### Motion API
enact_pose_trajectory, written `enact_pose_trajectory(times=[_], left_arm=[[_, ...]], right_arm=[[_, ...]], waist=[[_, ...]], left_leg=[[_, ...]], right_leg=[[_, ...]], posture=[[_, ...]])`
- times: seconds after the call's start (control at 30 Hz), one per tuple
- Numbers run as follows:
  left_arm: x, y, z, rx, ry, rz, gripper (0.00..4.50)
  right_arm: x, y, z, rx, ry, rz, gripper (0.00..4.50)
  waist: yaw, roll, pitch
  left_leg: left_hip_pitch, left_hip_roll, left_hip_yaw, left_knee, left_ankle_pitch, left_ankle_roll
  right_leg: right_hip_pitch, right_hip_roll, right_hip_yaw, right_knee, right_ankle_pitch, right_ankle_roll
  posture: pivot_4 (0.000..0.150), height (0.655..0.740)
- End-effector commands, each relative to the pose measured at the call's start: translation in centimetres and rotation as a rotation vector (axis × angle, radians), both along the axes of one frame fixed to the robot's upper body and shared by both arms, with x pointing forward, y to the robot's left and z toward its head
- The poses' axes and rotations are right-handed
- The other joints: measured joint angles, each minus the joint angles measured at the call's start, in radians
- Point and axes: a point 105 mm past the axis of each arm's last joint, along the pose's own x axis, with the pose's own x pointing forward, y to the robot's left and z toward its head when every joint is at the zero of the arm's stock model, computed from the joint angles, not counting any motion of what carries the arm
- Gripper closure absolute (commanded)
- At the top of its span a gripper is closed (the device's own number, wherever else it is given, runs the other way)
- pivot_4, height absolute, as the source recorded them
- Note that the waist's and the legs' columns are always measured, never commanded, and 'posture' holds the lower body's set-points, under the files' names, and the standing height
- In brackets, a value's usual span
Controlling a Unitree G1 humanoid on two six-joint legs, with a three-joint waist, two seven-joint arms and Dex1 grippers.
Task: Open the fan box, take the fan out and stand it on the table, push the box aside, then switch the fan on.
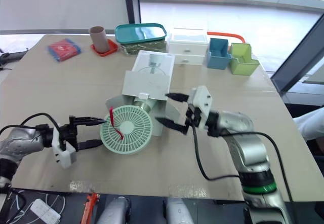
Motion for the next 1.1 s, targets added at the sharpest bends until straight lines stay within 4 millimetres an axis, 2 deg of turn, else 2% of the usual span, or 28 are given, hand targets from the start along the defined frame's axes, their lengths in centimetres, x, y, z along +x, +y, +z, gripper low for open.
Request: enact_pose_trajectory(times=[0.03,0.2,0.3,0.5,0.77,0.83,1.0,1.07,1.1], left_arm=[[0.0,-0.9,0.6,-0.018,-0.066,-0.045,0.00],[0.4,-2.4,0.4,-0.021,-0.117,-0.073,0.00],[0.8,-3.0,0.4,-0.018,-0.148,-0.075,0.00],[1.4,-4.2,0.6,-0.039,-0.214,-0.077,0.00],[1.9,-4.1,0.4,-0.059,-0.264,-0.062,0.00],[1.9,-4.1,0.1,-0.052,-0.270,-0.066,0.52],[1.9,-4.0,-0.3,-0.058,-0.285,-0.066,2.12],[2.0,-4.0,-0.2,-0.063,-0.293,-0.066,2.51],[1.9,-3.9,-0.2,-0.067,-0.298,-0.067,2.52]], right_arm=[[-2.0,0.2,0.6,-0.002,-0.041,0.061,0.18],[-3.4,-0.2,-1.2,-0.050,-0.015,0.073,0.18],[-3.7,-0.4,-1.4,-0.032,-0.002,0.072,0.18],[-3.8,-0.8,-1.9,-0.031,0.009,0.070,0.18],[-3.3,-0.7,-2.0,-0.054,-0.015,0.057,0.18],[-3.1,-0.6,-2.0,-0.054,-0.019,0.054,0.00],[-2.9,-0.4,-1.8,-0.056,-0.030,0.056,0.00],[-2.8,-0.4,-1.8,-0.058,-0.033,0.054,0.00],[-2.7,-0.4,-1.7,-0.063,-0.036,0.052,0.00]], waist=[[-0.002,0.000,0.000],[-0.001,0.000,0.000],[-0.002,0.000,0.000],[-0.002,0.000,0.000],[-0.001,-0.001,0.000],[-0.001,-0.001,0.000],[0.000,-0.001,-0.001],[0.000,-0.001,-0.001],[0.000,-0.001,-0.001]], left_leg=[[0.000,-0.001,0.000,0.001,0.000,0.000],[0.001,-0.001,0.001,0.003,0.000,0.000],[0.002,-0.001,0.001,0.004,0.001,0.000],[0.002,-0.001,0.001,0.004,0.001,0.000],[0.002,-0.002,0.001,0.004,0.001,0.000],[0.002,-0.002,0.001,0.004,0.001,0.000],[0.002,-0.002,0.001,0.004,0.001,0.000],[0.002,-0.002,0.000,0.004,0.001,0.000],[0.002,-0.002,0.001,0.005,0.001,0.000]], right_leg=[[0.000,0.000,0.001,0.001,0.000,0.000],[0.001,0.000,0.002,0.004,0.001,0.001],[0.001,0.000,0.003,0.004,0.001,0.002],[0.001,0.000,0.003,0.005,0.001,0.002],[0.001,0.000,0.003,0.005,0.001,0.002],[0.001,0.000,0.003,0.005,0.001,0.002],[0.002,-0.001,0.002,0.005,0.001,0.002],[0.002,-0.001,0.002,0.005,0.001,0.002],[0.002,-0.001,0.002,0.005,0.001,0.002]], posture=[[0.150,0.7400],[0.150,0.7400],[0.150,0.7400],[0.150,0.7400],[0.150,0.7400],[0.150,0.7400],[0.150,0.7400],[0.150,0.7400],[0.150,0.7400]])
